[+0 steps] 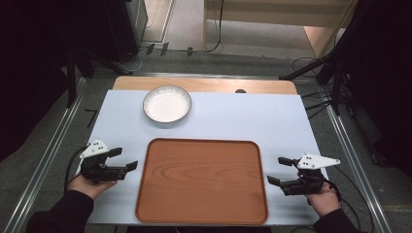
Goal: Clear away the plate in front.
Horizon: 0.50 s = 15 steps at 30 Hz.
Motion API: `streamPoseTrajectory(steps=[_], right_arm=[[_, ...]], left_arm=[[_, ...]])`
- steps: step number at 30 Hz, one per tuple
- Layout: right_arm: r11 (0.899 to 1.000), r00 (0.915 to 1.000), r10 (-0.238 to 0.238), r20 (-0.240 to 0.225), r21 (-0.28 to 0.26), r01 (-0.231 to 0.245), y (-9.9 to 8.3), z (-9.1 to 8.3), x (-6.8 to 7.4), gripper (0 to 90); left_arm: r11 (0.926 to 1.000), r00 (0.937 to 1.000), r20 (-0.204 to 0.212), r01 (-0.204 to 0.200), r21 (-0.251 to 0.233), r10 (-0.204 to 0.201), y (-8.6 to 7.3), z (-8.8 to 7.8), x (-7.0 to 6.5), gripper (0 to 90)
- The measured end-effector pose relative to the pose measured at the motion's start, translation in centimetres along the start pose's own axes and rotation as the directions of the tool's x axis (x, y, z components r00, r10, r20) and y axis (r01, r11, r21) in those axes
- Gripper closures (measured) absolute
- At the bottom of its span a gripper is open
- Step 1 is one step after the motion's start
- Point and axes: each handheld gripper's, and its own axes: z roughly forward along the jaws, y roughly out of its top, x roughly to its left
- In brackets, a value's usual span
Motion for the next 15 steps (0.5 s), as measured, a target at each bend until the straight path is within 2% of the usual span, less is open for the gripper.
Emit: streamPoseTrajectory(steps=[4, 6, 8, 9, 10, 11, 12, 15], right_arm=[[1.000, 1.0000, 0.000, 0.000, 0.000, 0.000, 0.00, 0.00, 0.00, 17.8], [1.000, 1.0000, -0.001, 0.001, 0.001, 0.001, -0.02, -0.03, 0.01, 17.8], [1.000, 1.0000, -0.005, 0.001, 0.004, 0.005, -0.06, -0.07, -0.01, 17.8], [1.000, 1.0000, -0.002, 0.003, 0.002, 0.002, -0.07, -0.06, -0.01, 17.8], [1.000, 1.0000, -0.002, 0.003, 0.003, 0.002, -0.06, -0.08, -0.01, 17.8], [1.000, 1.0000, -0.003, 0.004, 0.004, 0.003, -0.04, -0.09, 0.00, 17.8], [1.000, 1.0000, -0.001, 0.003, 0.003, 0.001, -0.02, -0.07, 0.03, 17.8], [1.000, 1.0000, -0.002, 0.001, 0.008, 0.002, -0.01, -0.03, 0.08, 17.8]], left_arm=[[0.9998, 0.9998, -0.013, 0.017, 0.014, -0.017, 0.21, 0.01, -0.02, 18.9], [0.9999, 0.9999, -0.005, 0.014, 0.000, -0.014, 0.40, -0.11, -0.04, 20.5], [0.9998, 0.9999, -0.001, 0.011, 0.015, -0.011, 0.49, 0.02, -0.07, 19.3], [0.9998, 0.9999, -0.005, 0.012, 0.016, -0.012, 0.45, 0.13, -0.16, 18.9], [0.9997, 0.9997, -0.026, 0.006, 0.026, -0.005, 0.45, 0.17, -0.21, 17.9], [0.9994, 0.9990, -0.042, 0.015, 0.031, -0.014, 0.49, 0.22, -0.24, 15.5], [0.9992, 0.9988, -0.044, 0.024, 0.034, -0.022, 0.52, 0.22, -0.22, 13.2], [0.9991, 0.9987, -0.039, 0.032, 0.028, -0.031, 0.55, 0.19, -0.21, 13.8]])
